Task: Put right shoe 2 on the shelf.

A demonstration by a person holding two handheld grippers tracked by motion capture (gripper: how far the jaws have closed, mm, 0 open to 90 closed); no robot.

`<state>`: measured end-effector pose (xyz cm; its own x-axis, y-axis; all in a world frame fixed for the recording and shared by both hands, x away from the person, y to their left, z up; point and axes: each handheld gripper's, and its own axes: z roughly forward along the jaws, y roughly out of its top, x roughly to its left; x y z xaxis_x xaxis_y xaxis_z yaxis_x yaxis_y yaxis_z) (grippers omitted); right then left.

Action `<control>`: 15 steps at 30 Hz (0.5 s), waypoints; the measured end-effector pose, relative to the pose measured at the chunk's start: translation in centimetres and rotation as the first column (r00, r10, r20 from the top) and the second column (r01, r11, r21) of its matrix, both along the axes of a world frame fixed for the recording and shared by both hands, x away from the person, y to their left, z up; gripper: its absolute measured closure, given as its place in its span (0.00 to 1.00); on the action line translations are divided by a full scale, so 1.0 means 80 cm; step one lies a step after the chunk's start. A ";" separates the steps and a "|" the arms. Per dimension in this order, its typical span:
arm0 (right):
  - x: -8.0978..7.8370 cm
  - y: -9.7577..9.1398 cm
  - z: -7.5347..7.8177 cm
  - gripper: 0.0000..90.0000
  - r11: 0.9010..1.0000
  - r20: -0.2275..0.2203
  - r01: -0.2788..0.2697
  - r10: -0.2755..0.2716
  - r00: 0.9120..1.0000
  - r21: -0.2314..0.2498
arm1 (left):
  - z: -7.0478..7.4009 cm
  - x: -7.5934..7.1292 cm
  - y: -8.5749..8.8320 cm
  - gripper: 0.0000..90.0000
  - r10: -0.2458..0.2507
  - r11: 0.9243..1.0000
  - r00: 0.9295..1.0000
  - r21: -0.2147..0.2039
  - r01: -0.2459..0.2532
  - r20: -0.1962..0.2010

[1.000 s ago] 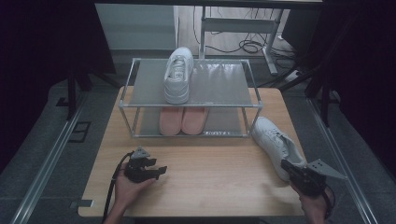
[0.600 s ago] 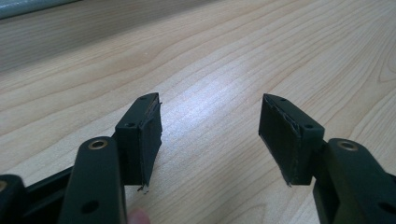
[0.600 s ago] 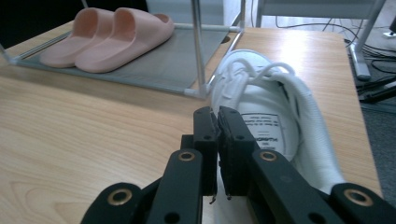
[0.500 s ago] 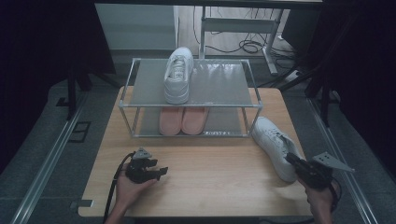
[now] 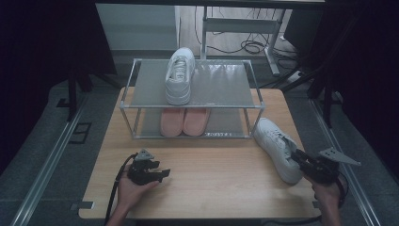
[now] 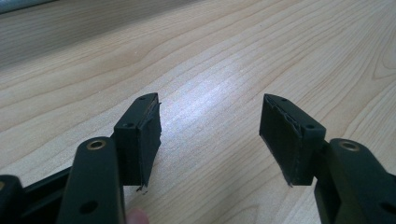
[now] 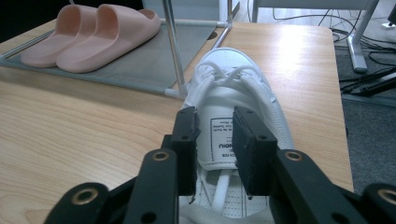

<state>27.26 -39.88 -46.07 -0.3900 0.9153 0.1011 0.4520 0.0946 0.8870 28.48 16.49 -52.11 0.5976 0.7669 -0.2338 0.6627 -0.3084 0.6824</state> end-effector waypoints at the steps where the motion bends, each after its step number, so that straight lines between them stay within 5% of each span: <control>1: 0.001 -0.001 0.000 0.77 1.000 -0.004 0.000 0.000 1.000 0.002 | 0.000 0.000 0.000 0.43 0.000 1.000 1.000 0.001 0.000 0.000; 15: 0.036 -0.017 0.008 0.65 1.000 -0.060 0.007 -0.009 0.998 -0.025 | -0.001 0.000 0.000 0.43 -0.004 1.000 1.000 0.001 0.004 -0.006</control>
<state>30.12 -41.24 -45.46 -0.3765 0.9208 0.1015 0.5048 0.1121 0.8559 28.52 16.47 -52.19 0.5996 0.7646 -0.2364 0.6652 -0.3119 0.6784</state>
